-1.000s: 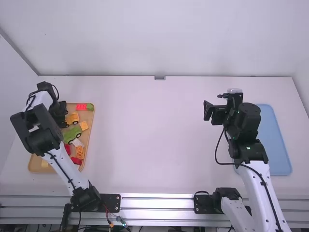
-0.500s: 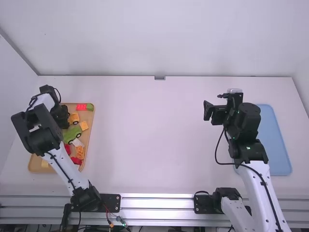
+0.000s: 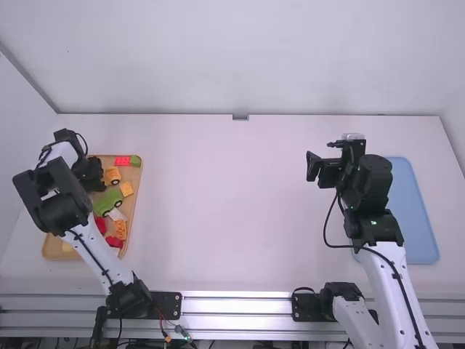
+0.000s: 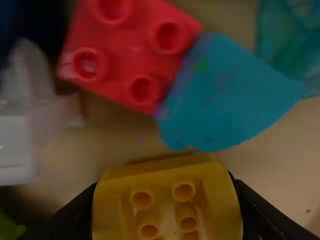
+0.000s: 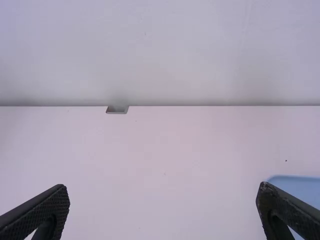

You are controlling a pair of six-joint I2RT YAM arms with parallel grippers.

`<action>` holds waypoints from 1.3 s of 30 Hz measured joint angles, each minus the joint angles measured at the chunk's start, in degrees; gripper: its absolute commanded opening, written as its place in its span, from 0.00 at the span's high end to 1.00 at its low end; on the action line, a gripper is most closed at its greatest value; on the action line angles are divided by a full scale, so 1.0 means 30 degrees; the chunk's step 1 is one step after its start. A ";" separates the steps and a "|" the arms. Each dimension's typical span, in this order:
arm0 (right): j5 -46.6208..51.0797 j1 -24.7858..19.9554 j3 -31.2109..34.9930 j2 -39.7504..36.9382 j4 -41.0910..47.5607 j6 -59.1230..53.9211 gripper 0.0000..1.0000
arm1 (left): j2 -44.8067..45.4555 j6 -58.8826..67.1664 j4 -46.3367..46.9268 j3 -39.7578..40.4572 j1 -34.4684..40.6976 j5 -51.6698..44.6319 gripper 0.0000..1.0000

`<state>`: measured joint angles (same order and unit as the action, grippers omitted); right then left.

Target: Assemble lego blocks to make yellow taxi

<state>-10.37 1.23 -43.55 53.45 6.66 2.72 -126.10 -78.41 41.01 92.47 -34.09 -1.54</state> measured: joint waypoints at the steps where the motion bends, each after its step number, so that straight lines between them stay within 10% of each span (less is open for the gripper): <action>1: -0.0007 0.0000 0.0000 0.0000 0.0007 -0.0036 0.01 | 0.0000 0.0022 0.0860 0.0255 -0.0131 -0.0284 0.56; 16: 0.0000 0.0000 0.0000 0.0000 0.0015 -0.0015 0.01 | 0.0772 0.0991 0.6324 0.4014 0.0714 0.0233 0.64; 39: 0.0007 0.0000 0.0000 0.0000 0.0437 0.0029 0.02 | 0.8225 -0.3271 0.5304 -0.4852 1.3223 0.1574 0.94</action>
<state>-10.35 1.23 -43.55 53.45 7.97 2.81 -101.43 -88.23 56.93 77.91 5.58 3.18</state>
